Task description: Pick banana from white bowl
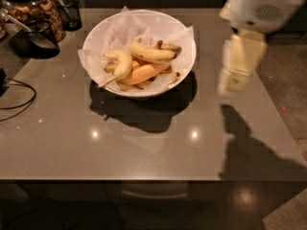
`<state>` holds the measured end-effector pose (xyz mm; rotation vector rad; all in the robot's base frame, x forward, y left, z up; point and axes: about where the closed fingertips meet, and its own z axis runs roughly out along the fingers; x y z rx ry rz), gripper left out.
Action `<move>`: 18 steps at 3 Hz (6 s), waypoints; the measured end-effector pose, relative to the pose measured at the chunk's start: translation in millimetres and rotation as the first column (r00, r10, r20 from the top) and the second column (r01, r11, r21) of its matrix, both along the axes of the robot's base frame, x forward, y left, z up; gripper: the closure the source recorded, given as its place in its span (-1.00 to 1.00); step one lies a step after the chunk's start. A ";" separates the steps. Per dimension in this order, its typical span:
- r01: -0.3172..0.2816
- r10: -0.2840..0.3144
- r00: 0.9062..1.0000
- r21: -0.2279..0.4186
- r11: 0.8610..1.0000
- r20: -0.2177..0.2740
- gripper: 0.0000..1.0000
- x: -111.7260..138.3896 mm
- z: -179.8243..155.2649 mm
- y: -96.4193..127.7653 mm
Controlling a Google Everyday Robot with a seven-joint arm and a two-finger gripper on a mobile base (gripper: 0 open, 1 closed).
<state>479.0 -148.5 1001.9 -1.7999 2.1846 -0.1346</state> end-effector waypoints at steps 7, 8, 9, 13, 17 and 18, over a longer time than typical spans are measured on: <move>0.079 -0.074 0.996 0.105 0.991 -0.049 -0.48 108.4 -14.1 104.8; 0.064 -0.061 0.997 0.067 0.996 -0.050 -0.44 111.7 -18.6 118.1; 0.049 -0.048 0.998 0.030 0.998 -0.042 -0.44 114.3 -20.7 129.5; 0.061 -0.063 0.994 -0.030 0.998 -0.088 -0.28 143.4 -47.9 143.0; 0.085 -0.092 0.984 -0.051 0.995 -0.152 -0.08 155.2 -79.0 137.5; 0.085 -0.092 0.984 -0.054 0.995 -0.152 0.29 155.5 -78.0 137.3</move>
Offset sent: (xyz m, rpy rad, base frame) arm 0.0778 0.1081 0.0419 -0.0050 0.0517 0.0376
